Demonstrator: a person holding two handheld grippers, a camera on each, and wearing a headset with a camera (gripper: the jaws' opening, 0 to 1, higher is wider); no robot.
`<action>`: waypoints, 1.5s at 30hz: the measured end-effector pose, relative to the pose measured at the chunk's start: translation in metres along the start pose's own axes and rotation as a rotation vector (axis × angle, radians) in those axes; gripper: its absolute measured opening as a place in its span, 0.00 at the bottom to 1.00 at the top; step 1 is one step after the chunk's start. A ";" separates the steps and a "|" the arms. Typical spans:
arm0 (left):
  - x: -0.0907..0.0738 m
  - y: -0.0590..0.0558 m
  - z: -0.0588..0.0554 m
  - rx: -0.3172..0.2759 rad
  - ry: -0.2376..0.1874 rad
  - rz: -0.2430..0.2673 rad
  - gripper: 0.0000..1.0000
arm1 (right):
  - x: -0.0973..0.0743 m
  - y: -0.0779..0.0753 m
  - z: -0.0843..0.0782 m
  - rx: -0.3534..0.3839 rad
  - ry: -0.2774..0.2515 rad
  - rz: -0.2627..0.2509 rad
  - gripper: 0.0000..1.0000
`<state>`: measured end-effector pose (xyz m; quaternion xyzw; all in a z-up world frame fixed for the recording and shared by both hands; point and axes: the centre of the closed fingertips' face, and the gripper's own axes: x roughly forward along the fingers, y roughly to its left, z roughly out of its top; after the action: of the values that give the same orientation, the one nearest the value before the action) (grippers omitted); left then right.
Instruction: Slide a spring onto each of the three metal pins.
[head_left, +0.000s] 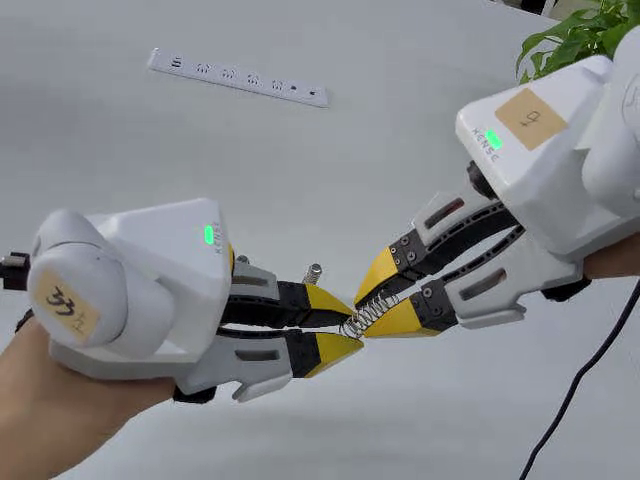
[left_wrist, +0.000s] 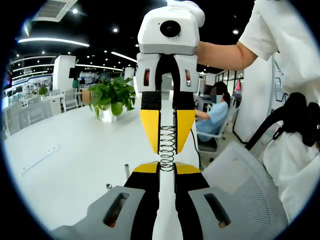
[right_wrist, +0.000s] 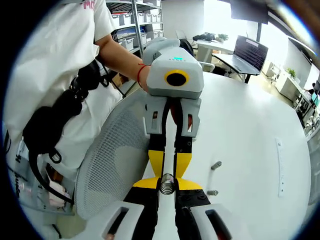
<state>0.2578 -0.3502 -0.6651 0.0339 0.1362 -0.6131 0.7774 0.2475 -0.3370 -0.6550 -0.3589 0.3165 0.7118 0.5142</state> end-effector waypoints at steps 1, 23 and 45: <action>0.000 0.000 0.000 -0.001 0.001 0.000 0.06 | 0.000 0.000 0.000 0.000 0.002 0.001 0.07; 0.000 0.000 -0.005 -0.013 0.000 -0.009 0.07 | 0.004 0.000 -0.002 0.016 -0.002 -0.002 0.06; -0.047 0.032 -0.037 -0.044 0.050 0.107 0.36 | -0.019 -0.033 -0.037 0.135 0.019 -0.135 0.06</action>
<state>0.2723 -0.2894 -0.6925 0.0391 0.1670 -0.5663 0.8062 0.2900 -0.3679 -0.6616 -0.3509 0.3437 0.6492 0.5808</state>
